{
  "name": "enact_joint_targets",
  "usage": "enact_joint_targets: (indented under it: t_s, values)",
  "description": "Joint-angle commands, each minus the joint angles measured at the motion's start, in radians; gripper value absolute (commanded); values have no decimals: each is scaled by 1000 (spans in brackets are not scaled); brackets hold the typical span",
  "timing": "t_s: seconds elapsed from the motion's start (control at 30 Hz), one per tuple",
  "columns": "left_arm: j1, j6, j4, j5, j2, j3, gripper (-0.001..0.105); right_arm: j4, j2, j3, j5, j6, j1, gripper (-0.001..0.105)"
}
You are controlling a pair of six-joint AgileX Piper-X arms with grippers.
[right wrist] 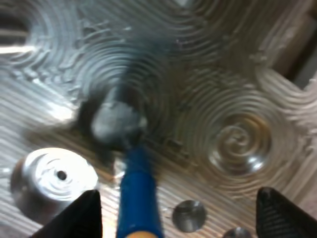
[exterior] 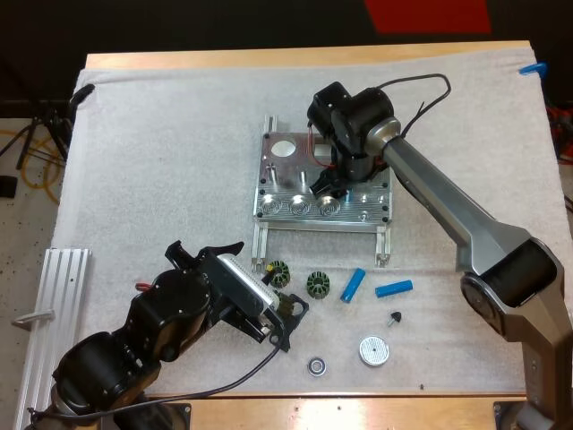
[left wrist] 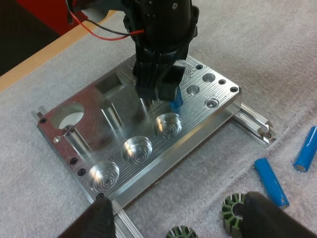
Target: Load cells from left to right
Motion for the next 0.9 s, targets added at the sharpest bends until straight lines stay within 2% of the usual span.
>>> enact_joint_targets:
  t_s: [0.0,0.4,0.87]
  values:
    - [1,-3,-9,-1,-4,-2,54,3,-5,-11,-25,-11,-5,63]
    - [1,-3,-9,-1,-4,-2,54,-17,-83,-11,-40,-22,6,63]
    - [1,-3,-9,-1,-4,-2,54,-17,-177,-11,-27,17,7,63]
